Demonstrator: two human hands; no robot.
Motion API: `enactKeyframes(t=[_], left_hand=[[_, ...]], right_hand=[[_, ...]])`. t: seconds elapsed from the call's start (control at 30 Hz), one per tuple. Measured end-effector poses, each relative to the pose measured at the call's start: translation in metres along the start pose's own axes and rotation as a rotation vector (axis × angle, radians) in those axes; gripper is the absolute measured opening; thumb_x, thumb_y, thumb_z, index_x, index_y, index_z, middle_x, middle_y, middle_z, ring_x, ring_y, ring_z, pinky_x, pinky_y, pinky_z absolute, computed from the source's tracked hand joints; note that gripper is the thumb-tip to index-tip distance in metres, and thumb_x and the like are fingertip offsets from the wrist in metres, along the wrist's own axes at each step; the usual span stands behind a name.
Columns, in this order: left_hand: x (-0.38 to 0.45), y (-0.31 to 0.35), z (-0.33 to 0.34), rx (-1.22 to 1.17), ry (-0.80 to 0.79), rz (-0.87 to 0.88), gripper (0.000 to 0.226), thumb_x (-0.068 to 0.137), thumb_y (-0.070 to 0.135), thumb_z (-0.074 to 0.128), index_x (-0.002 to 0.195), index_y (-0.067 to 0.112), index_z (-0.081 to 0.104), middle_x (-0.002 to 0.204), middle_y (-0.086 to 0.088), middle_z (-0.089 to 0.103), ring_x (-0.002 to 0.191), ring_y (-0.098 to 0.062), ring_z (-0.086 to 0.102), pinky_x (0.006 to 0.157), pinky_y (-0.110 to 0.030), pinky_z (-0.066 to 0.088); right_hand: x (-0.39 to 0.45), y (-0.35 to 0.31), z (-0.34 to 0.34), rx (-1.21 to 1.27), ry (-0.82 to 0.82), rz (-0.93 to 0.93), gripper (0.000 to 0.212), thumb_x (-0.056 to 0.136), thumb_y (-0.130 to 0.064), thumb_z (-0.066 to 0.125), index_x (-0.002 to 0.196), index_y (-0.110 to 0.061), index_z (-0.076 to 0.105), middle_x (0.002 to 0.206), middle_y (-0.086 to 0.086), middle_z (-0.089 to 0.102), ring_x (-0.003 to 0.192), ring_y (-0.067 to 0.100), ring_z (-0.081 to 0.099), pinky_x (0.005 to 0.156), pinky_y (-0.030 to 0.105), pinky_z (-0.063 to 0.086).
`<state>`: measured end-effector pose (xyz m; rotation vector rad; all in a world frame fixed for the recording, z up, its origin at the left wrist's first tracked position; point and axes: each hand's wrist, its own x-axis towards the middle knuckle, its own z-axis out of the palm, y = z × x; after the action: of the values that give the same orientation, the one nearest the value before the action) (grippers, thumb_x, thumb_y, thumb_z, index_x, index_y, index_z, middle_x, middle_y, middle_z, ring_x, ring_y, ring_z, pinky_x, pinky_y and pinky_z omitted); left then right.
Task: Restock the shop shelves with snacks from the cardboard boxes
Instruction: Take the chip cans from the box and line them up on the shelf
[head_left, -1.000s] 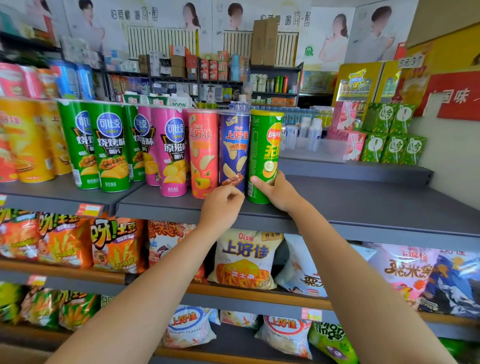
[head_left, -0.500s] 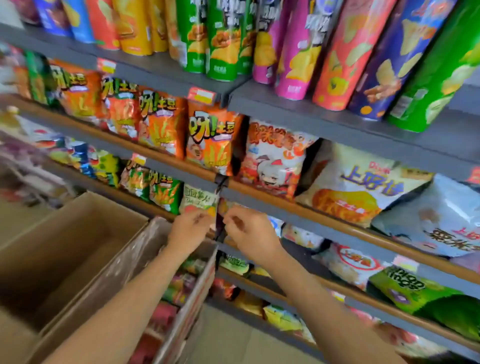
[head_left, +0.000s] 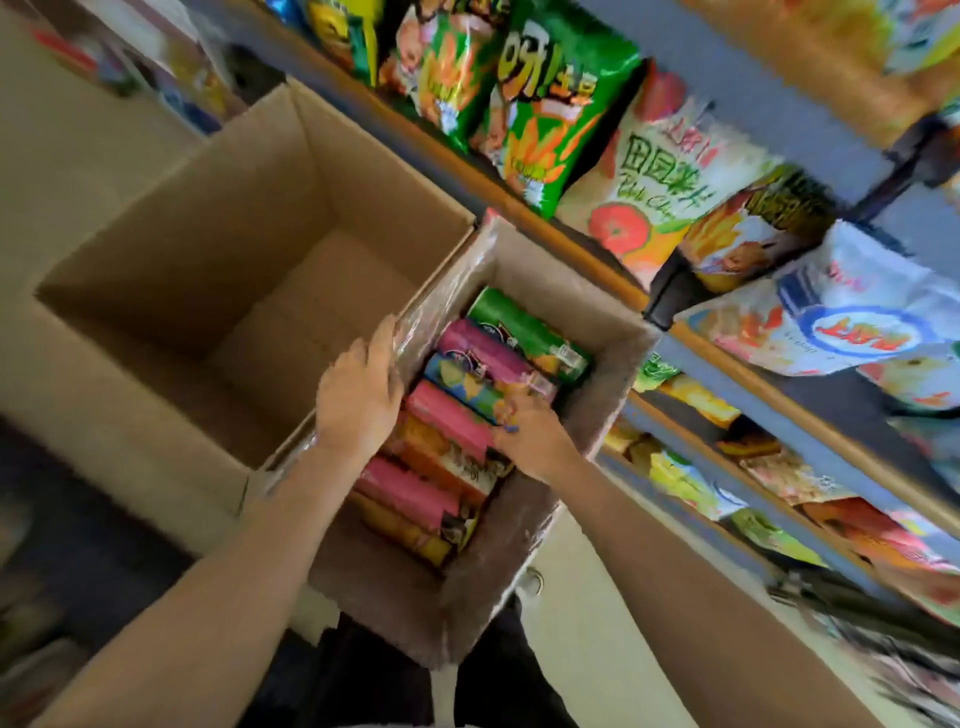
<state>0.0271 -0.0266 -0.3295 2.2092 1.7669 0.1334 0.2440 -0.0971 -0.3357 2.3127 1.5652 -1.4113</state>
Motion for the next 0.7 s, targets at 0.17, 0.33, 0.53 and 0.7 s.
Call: enactKeyframes(t=[0.17,0.33,0.53,0.7], left_hand=[[0.017,-0.019,-0.003,-0.006,-0.091,-0.012,0.042,0.104,0.03,0.044,0.142,0.014,0.042,0.106,-0.015,0.067,0.09,-0.037,0.066,0.066,-0.04,0.045],[0.014,-0.021,-0.005,-0.058,-0.053,-0.019,0.037,0.106,0.031,0.039,0.139,0.016,0.042,0.109,-0.009,0.067,0.093,-0.029,0.067,0.068,-0.036,0.043],[0.017,-0.027,-0.001,-0.03,-0.039,0.042,0.035,0.104,0.029,0.041,0.133,0.011,0.049,0.098,-0.008,0.068,0.075,-0.026,0.067,0.055,-0.03,0.036],[0.017,-0.025,-0.002,-0.093,0.017,0.02,0.042,0.099,0.025,0.052,0.137,0.009,0.047,0.116,-0.01,0.063,0.097,-0.024,0.063,0.069,-0.032,0.047]], right_hand=[[0.051,0.013,0.006,-0.099,0.249,0.231,0.061,0.085,-0.033,0.073,0.133,-0.011,0.042,0.144,0.013,0.038,0.132,0.033,0.038,0.103,0.041,0.04],[0.08,0.015,0.024,-0.331,0.229,0.352,0.08,0.082,-0.042,0.075,0.145,-0.013,0.033,0.147,0.013,0.032,0.133,0.034,0.033,0.106,0.049,0.035],[0.101,0.006,0.028,-0.293,0.242,0.375,0.093,0.074,-0.049,0.082,0.14,-0.008,0.033,0.143,0.017,0.035,0.133,0.037,0.036,0.104,0.05,0.037],[0.098,0.003,0.032,-0.181,0.048,0.372,0.088,0.062,-0.061,0.08,0.13,-0.015,0.049,0.128,0.011,0.058,0.12,0.031,0.056,0.098,0.043,0.048]])
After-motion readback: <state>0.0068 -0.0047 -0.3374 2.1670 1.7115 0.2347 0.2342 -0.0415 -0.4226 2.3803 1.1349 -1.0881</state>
